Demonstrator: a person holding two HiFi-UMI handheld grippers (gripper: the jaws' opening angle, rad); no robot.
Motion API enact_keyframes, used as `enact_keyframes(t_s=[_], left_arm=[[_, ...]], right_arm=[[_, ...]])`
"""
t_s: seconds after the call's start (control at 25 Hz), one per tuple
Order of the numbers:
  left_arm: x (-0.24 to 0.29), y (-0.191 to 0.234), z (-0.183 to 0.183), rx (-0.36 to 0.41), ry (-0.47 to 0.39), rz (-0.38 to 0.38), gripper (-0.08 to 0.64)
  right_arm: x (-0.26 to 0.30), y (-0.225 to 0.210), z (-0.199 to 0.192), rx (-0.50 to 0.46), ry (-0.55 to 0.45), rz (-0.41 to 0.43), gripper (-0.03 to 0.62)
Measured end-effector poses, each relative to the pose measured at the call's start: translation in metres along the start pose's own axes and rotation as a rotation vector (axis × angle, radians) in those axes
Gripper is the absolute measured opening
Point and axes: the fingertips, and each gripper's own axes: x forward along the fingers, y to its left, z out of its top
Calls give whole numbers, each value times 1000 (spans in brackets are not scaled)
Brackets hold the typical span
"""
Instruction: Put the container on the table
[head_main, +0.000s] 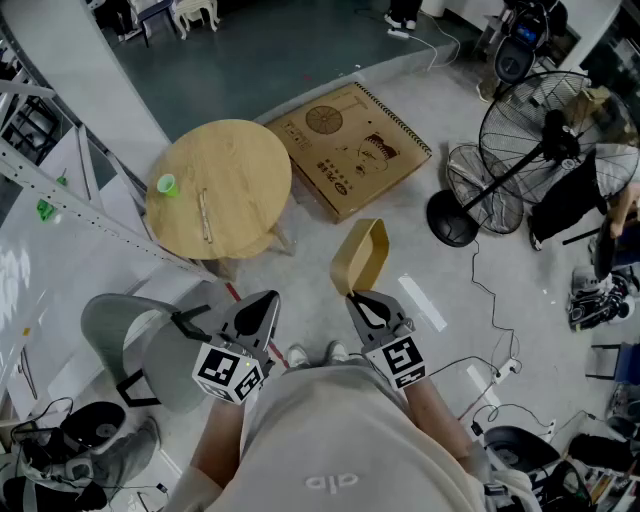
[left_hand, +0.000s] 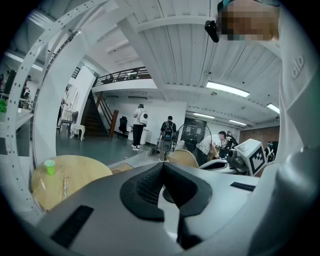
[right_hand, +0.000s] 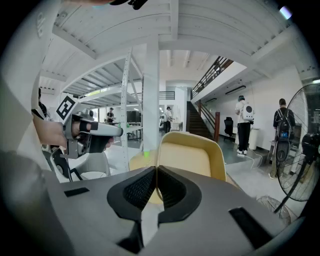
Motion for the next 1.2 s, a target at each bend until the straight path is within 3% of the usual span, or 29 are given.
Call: enact_keyframes(t_s=[0.32,0.64,0.88,1.2], left_arm=[[-11,36,3,-9,-13,-2,15],[-14,95,5,15,-21,27,15],[22,127,8,18,-10,64,15],[122,162,28,-8,-3,127,15]], right_arm=[[28,9,10,4,13,-26,40],[61,-14,26,1,-22,-122,40],[99,-62,27,35,-19,-121,40],[155,-159,38,60,-13,-49,40]])
